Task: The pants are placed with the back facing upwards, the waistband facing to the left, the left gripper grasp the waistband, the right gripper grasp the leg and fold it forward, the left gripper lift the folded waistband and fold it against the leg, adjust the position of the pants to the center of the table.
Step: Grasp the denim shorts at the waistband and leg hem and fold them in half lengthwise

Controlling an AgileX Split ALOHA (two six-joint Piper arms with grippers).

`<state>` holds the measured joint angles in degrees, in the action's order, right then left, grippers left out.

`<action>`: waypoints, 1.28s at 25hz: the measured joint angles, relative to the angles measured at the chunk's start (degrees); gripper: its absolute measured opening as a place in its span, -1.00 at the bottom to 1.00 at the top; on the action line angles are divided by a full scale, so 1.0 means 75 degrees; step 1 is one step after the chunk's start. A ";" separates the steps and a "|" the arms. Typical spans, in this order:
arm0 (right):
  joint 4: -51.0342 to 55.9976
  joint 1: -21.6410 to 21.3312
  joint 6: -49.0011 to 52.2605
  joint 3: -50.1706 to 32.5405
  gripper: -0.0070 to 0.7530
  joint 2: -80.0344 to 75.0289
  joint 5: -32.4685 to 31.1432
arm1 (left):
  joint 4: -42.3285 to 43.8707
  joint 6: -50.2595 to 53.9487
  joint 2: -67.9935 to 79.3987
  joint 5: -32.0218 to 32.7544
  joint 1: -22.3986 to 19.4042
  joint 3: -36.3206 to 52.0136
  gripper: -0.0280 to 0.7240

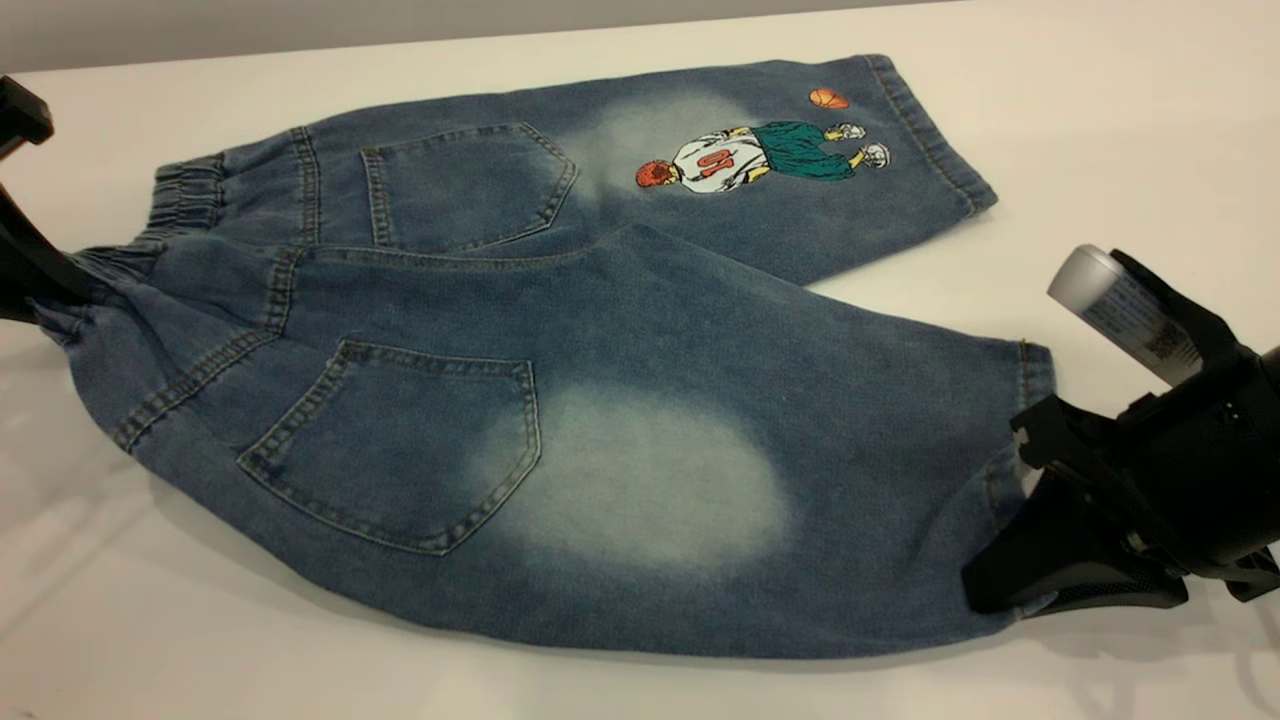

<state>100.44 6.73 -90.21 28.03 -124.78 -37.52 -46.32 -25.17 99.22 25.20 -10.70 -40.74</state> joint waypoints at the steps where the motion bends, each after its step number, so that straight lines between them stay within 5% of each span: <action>1: 0.0044 0.0000 0.0000 -0.0009 -0.95 0.0065 -0.0033 | 0.0020 -0.0003 0.0000 0.0004 0.0000 0.0000 -0.62; 5: 0.0171 -0.0015 0.0068 -0.0009 -0.95 0.0644 0.0146 | 0.0029 -0.0003 0.0000 0.0072 0.0000 0.0000 -0.62; 10: -0.0158 -0.0003 0.0968 -0.0016 -0.95 0.1737 -0.0720 | 0.0193 -0.0009 0.0000 0.0236 0.0000 0.0000 -0.62; 21: -0.2200 -0.0003 0.3115 -0.0022 -0.95 0.3703 -0.0777 | 0.0186 -0.0191 -0.0174 0.1205 0.0000 0.0131 -0.62; 32: -0.4170 -0.0003 0.5527 -0.0022 -0.95 0.5308 -0.0943 | 0.0178 0.0186 -0.2007 0.1504 0.0000 0.1461 -0.62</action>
<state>69.16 6.70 -48.75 27.87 -84.98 -44.59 -44.98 -23.77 84.17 36.47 -10.70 -29.78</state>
